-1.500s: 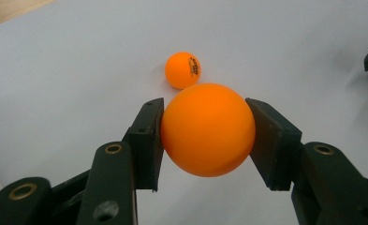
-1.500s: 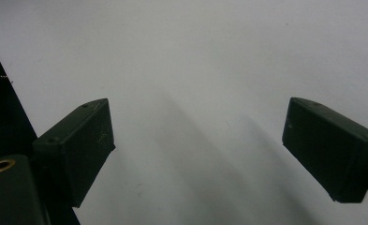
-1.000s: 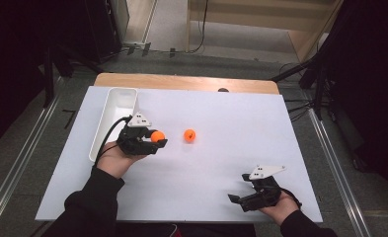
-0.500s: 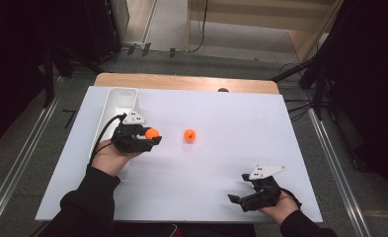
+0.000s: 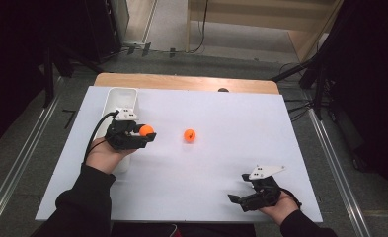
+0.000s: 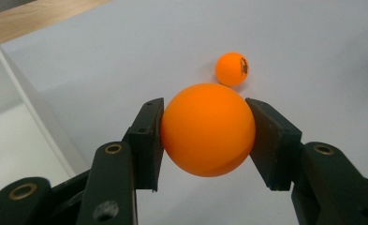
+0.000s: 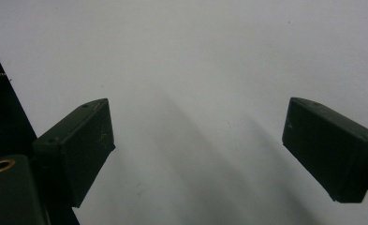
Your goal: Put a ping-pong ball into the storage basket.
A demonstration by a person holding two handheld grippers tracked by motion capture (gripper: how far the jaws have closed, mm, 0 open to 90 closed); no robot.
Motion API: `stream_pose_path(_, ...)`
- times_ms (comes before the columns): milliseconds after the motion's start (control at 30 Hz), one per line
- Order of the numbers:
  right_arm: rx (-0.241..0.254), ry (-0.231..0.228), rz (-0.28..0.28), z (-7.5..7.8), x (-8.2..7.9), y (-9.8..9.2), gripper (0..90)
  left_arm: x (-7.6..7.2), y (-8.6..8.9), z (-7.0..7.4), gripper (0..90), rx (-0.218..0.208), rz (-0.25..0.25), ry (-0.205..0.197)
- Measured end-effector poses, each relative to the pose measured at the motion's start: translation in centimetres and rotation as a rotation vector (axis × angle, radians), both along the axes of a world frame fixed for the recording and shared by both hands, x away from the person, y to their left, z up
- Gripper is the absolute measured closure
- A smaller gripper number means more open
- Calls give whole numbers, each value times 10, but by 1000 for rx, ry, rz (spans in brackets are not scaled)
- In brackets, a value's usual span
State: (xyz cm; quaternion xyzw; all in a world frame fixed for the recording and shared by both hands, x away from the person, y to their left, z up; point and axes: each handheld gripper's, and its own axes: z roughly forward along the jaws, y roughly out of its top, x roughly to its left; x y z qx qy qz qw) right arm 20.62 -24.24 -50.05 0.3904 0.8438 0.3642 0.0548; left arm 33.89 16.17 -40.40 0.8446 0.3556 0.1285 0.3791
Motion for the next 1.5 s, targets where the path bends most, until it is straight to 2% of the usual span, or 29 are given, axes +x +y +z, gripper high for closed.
stream_pose_path(1500,-10,6,5,-1,0,1,78,9,38,13,501,-35,116,-28)
